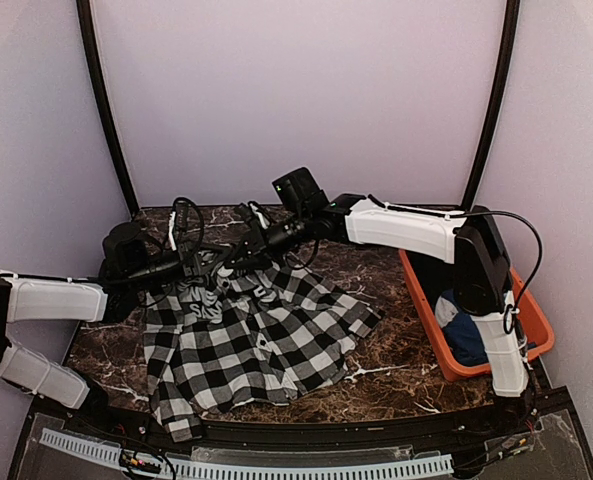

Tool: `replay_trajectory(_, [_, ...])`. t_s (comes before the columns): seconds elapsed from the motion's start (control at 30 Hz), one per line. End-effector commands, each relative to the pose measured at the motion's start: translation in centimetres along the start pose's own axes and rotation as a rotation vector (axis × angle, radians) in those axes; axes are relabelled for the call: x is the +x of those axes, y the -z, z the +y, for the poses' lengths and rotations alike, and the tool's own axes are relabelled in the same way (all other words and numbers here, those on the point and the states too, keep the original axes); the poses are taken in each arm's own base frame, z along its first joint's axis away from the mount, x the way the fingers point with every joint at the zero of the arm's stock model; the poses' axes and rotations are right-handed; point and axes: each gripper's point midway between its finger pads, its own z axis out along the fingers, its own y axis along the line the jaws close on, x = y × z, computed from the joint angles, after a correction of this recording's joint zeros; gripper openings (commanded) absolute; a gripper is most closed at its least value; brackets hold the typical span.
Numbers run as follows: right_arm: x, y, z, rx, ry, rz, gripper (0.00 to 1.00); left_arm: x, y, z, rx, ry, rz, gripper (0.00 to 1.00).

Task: Pin the brooch onto the clothing
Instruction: Cross the brooch on the flattened clothing.

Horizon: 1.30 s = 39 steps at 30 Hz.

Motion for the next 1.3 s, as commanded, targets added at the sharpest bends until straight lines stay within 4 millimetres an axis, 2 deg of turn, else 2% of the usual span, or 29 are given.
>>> replay_trajectory(0.0, [2.1,-0.8,6.3,-0.168,0.162,0.075,0.00,0.7,-0.2,0.3,-0.002,0.010,0.019,0.01])
replay_trajectory(0.3, [4.5,0.7,7.7,-0.270,0.237,0.124,0.00,0.9,-0.3,0.2,0.006,0.047,0.042,0.01])
replay_trajectory(0.5, [5.2,2.0,8.5,-0.298,0.241,0.140,0.00,1.2,0.5,-0.2,-0.034,0.035,0.076,0.06])
replay_trajectory(0.67, [6.0,3.2,9.5,-0.366,0.184,0.174,0.00,1.7,1.5,-0.3,-0.093,-0.011,0.125,0.15])
replay_trajectory(0.77, [6.1,4.1,9.7,-0.382,0.149,0.178,0.00,1.7,2.1,-1.0,-0.094,-0.035,0.142,0.31])
replay_trajectory(1.0, [7.0,5.8,10.0,-0.403,0.100,0.188,0.00,1.1,3.3,-1.8,-0.119,-0.085,0.119,0.55])
replay_trajectory(1.27, [6.7,6.7,10.0,-0.410,0.053,0.169,0.00,-0.9,4.4,-2.7,-0.178,-0.147,0.070,0.97])
